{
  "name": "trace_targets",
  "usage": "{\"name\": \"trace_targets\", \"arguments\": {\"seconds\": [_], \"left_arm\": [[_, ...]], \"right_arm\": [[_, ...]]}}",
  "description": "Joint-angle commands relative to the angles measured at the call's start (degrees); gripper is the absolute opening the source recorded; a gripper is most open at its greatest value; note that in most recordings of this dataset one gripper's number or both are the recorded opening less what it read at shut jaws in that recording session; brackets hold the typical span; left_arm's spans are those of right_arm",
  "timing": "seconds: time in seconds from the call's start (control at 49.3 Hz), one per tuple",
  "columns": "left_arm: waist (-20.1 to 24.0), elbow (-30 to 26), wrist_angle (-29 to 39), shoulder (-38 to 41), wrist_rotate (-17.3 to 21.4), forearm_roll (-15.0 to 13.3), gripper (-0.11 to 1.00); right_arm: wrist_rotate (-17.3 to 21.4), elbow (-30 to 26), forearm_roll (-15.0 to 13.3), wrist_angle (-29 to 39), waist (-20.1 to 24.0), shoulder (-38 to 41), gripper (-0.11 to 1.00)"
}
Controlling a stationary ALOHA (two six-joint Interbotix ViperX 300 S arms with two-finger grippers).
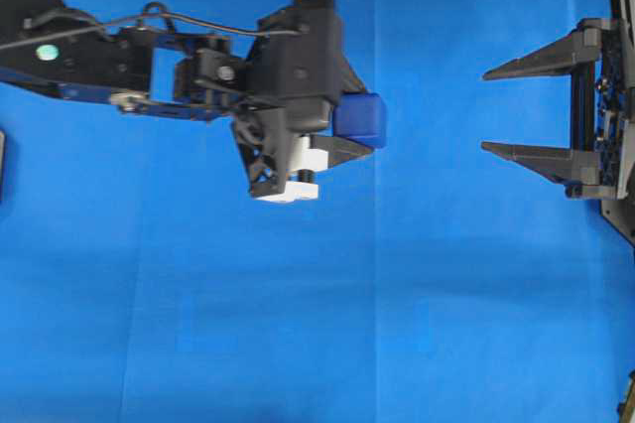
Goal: Handover the blue block to the right arm after grasping it with the left arm, then place it in the designated position.
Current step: 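Lift the cube with the left gripper and rotate it upright, then hold the cube raised in the left gripper while the right gripper rotates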
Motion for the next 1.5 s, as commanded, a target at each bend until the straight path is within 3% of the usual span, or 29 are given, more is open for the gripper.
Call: {"name": "trace_targets", "arguments": {"seconds": [0.0,0.223,0.385,0.73,1.176,1.297,1.48], "left_arm": [[-0.4,2.2,-5.1,-3.9,0.1,-0.2,0.48],[-1.0,11.4,-18.8,-9.6,0.1,-0.2,0.48],[-1.0,17.5,-25.0,-13.6,0.0,-0.4,0.48],[-1.0,24.4,-32.4,-17.1,-1.3,-0.5,0.48],[-1.0,25.0,-33.2,-17.1,-1.8,-0.5,0.48],[-1.0,25.0,-33.2,-17.1,-2.1,-0.5,0.48],[-1.0,25.0,-33.2,-17.1,-2.2,-0.5,0.48]], "right_arm": [[0.1,-0.7,0.2,-0.4,-0.1,0.3,0.97],[0.1,-0.7,0.2,-0.5,-0.1,0.3,0.97],[0.1,-0.8,0.1,-0.5,-0.1,0.2,0.97],[0.1,-1.0,0.2,-0.5,-0.1,0.4,0.97],[-0.2,-1.1,-0.1,-0.4,-0.1,0.4,0.97],[-1.1,-1.7,-1.7,0.3,-0.1,0.4,0.97],[-4.4,-3.2,-7.7,2.7,-0.1,0.2,0.97]]}}
